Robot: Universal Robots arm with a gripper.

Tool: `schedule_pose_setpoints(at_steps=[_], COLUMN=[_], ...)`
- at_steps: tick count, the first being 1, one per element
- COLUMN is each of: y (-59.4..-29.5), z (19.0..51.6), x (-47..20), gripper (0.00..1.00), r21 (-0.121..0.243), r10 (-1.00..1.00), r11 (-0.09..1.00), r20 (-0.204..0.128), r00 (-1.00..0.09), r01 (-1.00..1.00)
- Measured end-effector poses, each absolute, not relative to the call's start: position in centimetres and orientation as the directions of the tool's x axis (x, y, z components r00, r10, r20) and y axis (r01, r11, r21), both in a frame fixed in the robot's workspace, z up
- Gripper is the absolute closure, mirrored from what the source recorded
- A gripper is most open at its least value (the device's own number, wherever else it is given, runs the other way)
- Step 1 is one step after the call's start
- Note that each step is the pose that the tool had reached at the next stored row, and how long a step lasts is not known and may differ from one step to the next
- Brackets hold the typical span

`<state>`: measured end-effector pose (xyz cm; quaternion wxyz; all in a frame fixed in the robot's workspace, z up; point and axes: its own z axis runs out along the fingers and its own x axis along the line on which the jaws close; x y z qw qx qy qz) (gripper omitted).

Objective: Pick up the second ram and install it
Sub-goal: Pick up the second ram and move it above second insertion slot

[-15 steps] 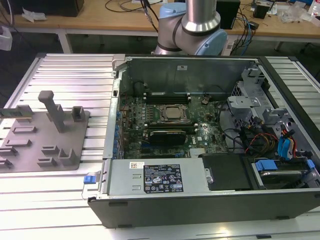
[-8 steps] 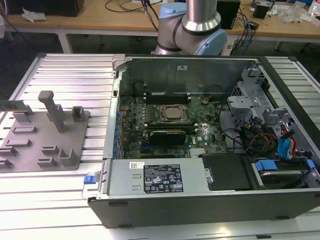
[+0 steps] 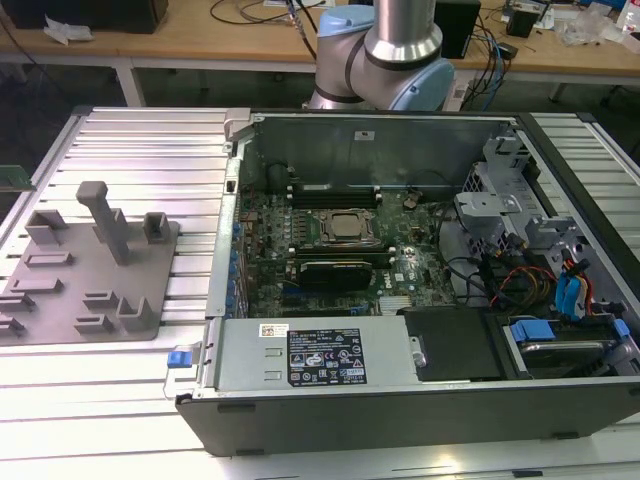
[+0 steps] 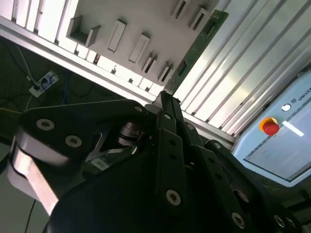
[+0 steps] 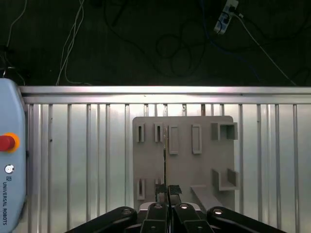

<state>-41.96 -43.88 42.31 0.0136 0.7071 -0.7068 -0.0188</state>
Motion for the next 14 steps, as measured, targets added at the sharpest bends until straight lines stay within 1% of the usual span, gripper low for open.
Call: schedule_pose_setpoints(at_steps=[10, 14], y=[-43.9, -43.9], z=[46.8, 48.1], x=[-41.9, -41.9], gripper=[0.91, 0.91], r21=[0.046, 0.046], r10=[-1.0, -1.0], r11=[-0.001, -0.001], r20=[-0.007, -0.007], r00=[0.0, 0.0], r01=[-0.999, -0.999])
